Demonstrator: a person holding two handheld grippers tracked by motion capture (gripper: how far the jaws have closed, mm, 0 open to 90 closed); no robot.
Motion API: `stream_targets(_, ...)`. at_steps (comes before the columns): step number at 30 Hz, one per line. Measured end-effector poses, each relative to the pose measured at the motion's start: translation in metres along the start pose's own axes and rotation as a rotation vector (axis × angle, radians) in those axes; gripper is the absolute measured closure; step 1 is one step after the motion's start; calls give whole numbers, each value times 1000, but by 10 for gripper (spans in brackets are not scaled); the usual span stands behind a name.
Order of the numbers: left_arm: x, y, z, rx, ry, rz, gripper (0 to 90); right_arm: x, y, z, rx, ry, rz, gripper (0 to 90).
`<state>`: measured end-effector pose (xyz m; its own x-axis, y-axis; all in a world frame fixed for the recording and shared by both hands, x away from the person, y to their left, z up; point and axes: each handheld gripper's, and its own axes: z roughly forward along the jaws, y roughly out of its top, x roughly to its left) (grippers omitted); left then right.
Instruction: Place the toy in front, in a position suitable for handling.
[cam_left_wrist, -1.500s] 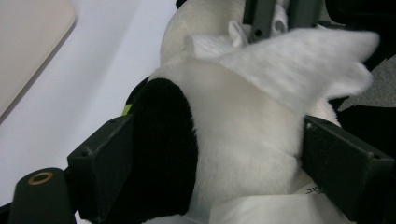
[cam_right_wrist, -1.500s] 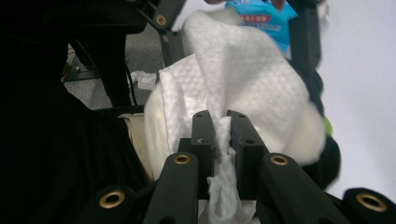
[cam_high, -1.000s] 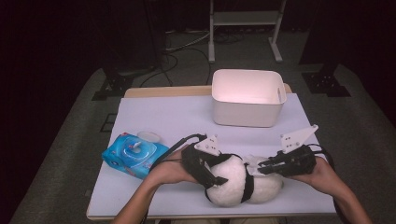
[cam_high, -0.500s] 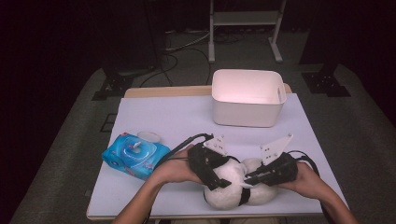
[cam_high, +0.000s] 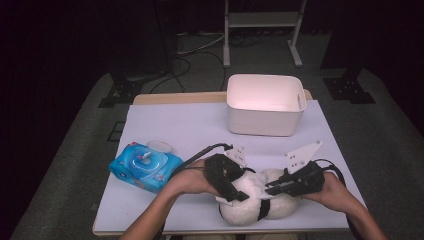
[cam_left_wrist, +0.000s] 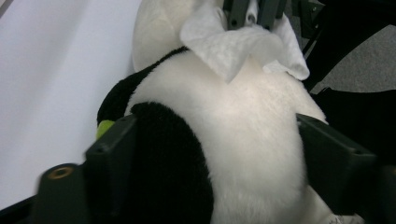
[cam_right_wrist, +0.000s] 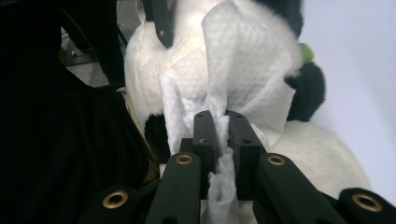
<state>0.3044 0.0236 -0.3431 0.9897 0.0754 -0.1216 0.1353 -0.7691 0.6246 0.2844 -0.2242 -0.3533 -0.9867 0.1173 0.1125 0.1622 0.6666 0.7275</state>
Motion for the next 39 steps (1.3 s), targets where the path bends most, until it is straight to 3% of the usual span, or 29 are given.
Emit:
stream_targets(5, 2, 6, -4, -18, 3, 49, 381, -8, -2, -11, -29, -21, 13, 817)
stream_targets(10, 9, 22, -7, 11, -5, 105, 387, -18, -4, -25, -58, -69, 30, 814)
stream_targets(16, 18, 37, -10, 58, 14, 188, 393, -36, -11, -34, -87, -69, 80, 814)
stream_targets(22, 27, 47, -16, 91, 45, 261, 395, -46, -12, -36, -104, -66, 99, 814)
stream_targets(27, 35, 38, -17, 94, 42, 231, 358, -44, -6, -25, -65, -66, 87, 816)
stream_targets(29, 37, 31, -17, 61, 34, 178, 287, -43, -4, -19, -50, -69, 81, 819)
stream_targets(30, 36, 28, -18, 47, 37, 158, 221, -41, -4, -17, -45, -71, 79, 821)
stream_targets(32, 34, 23, -19, 28, 35, 130, 195, -39, -3, -13, -39, -68, 69, 822)
stream_targets(39, 19, 14, -32, 7, 70, 86, 165, -23, 3, -4, -15, -55, 36, 827)
